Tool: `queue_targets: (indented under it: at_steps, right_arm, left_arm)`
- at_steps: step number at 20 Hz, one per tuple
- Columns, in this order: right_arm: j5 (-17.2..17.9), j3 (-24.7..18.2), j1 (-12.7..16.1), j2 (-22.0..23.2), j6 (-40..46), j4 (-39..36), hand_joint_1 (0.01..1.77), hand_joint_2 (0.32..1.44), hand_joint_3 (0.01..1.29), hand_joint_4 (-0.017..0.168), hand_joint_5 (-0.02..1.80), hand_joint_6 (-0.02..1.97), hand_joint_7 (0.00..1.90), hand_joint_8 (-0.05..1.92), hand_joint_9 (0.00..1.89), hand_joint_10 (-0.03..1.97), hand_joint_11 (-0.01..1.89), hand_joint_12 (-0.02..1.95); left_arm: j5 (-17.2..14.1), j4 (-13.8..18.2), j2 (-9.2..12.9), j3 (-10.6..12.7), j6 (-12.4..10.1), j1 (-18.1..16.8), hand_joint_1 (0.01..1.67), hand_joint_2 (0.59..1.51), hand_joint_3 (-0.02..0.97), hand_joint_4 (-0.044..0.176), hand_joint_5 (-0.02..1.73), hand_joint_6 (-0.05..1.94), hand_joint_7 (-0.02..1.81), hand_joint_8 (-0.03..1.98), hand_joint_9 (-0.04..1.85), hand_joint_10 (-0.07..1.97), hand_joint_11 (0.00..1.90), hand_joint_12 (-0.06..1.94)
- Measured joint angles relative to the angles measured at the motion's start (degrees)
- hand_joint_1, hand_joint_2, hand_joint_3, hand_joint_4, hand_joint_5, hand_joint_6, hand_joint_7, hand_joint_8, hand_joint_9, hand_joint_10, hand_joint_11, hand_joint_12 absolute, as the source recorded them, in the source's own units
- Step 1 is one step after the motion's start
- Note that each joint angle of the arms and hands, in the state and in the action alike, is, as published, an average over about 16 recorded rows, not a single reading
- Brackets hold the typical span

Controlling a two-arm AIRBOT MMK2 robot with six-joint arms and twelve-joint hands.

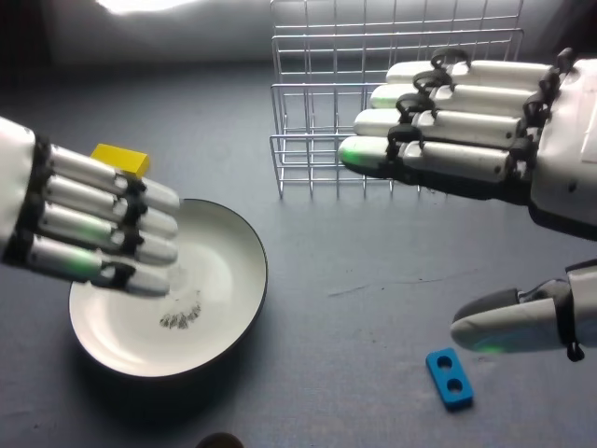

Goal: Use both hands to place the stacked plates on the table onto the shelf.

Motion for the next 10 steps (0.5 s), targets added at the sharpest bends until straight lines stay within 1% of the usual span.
queue_targets:
  at_steps: [5,10]
  right_arm:
    - [0.1,0.0,-0.1,0.0,2.9,-3.2,0.03,1.13,0.02,0.001,0.02,0.03,0.02,0.02,0.02,0.01,0.02,0.0]
    - [-0.7,0.0,0.0,0.1,4.2,-3.5,0.03,1.13,0.02,0.002,0.02,0.03,0.02,0.02,0.02,0.02,0.02,0.0]
  left_arm:
    - [0.9,-2.2,-2.3,2.4,2.6,5.7,0.02,1.024,0.04,0.003,0.02,0.0,0.02,-0.01,0.02,0.01,0.02,-0.01]
    - [2.0,-4.5,-4.7,5.0,4.5,10.6,0.02,1.016,0.034,0.002,0.02,0.0,0.02,-0.01,0.02,0.01,0.02,-0.01]
